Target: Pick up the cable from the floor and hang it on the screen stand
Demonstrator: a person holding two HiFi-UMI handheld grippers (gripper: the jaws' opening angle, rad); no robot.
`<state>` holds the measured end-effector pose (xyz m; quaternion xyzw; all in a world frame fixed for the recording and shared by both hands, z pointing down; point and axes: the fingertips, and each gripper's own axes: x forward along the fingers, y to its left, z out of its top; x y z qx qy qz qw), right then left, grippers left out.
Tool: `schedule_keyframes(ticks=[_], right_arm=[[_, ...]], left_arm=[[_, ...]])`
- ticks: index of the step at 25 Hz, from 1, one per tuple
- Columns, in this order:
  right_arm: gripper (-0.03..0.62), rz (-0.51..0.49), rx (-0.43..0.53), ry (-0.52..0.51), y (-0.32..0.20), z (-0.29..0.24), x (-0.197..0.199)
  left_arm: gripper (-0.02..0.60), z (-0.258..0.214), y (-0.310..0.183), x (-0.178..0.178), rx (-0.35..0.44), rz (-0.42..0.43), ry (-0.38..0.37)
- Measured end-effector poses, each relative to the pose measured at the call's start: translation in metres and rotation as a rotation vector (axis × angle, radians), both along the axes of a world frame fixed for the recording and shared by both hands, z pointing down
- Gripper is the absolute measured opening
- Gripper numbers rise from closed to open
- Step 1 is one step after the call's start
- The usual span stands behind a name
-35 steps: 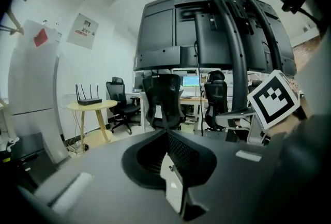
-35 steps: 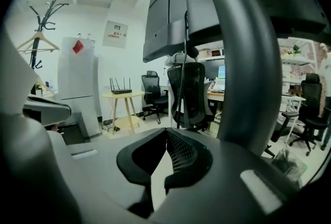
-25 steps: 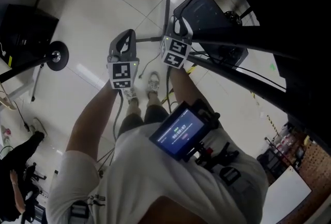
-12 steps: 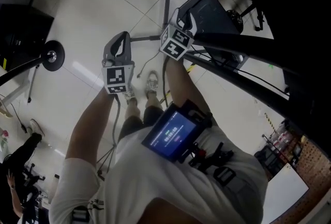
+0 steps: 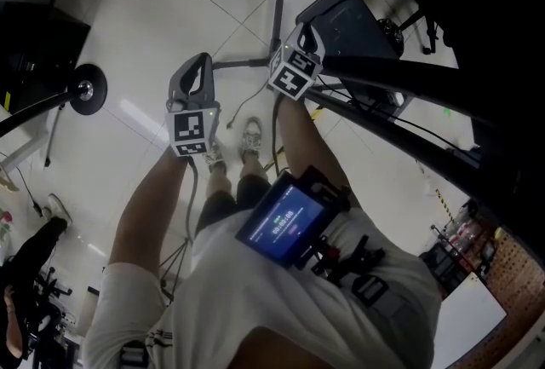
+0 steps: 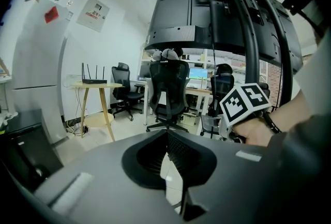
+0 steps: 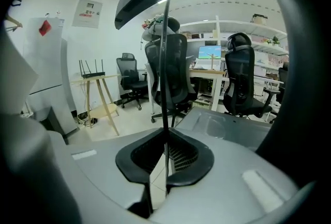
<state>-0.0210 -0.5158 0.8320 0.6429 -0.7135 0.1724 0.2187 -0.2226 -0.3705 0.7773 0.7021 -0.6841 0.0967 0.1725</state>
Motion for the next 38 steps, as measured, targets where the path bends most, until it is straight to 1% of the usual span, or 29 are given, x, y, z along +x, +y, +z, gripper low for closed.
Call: schedule_keyframes(ticks=[5,12,15,19,26,31,35,38], right_arm=[[0.032,-0.103,-0.018,0.003,0.021,-0.002,-0.015],[0.031,-0.259,-0.059,-0.027,0.076,-0.034,-0.017],[0.031,-0.331,-0.049,-0.039,0.095,-0.058,-0.027],[0.029,-0.424,0.024,-0.054,0.114,-0.113,-0.043],[0.029,-0.573,0.169,-0.117,0.137,-0.246,-0.073],[0.029,-0.658,0.240,-0.172,0.157,-0.329,-0.094],[0.028,-0.714,0.338,-0.209,0.197,-0.383,-0.091],[0.028,-0.728,0.414,-0.223,0.203,-0.427,-0.097]], left_arm=[[0.002,0.004,0.005,0.010,-0.008,0.032,-0.027],[0.003,-0.004,0.024,0.053,0.001,0.169,-0.109],[0.003,-0.008,0.036,0.059,-0.004,0.195,-0.117],[0.003,-0.031,0.053,0.061,0.024,0.205,-0.128],[0.003,-0.097,0.074,0.057,0.099,0.214,-0.171],[0.003,-0.138,0.085,0.048,0.151,0.209,-0.193],[0.003,-0.158,0.109,0.060,0.206,0.207,-0.222],[0.002,-0.179,0.109,0.056,0.241,0.213,-0.239]])
